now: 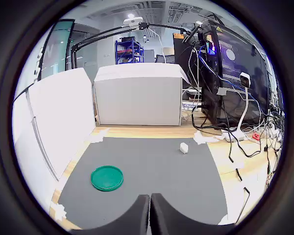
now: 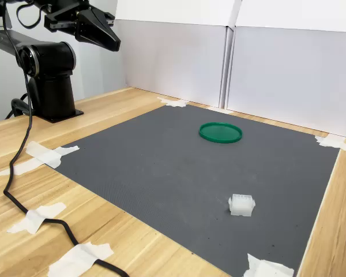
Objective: Grasp a white terminal and put it on the green lid.
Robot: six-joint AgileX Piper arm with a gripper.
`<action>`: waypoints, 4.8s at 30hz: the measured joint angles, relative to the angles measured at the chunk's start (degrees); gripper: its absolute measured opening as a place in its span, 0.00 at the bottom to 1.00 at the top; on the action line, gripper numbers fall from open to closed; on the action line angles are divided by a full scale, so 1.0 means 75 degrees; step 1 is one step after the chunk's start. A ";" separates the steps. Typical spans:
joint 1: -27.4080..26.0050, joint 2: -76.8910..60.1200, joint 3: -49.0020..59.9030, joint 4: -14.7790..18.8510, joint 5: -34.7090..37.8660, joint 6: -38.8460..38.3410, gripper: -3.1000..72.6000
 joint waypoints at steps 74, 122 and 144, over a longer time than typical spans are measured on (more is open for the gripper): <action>-0.1950 0.8484 -0.6618 -0.0022 0.4409 -0.3162 0.92; -0.1074 1.4579 -1.1578 -0.1207 0.4294 -0.4167 0.93; -0.1074 1.5277 -1.1596 -0.0879 0.3667 -0.4864 0.93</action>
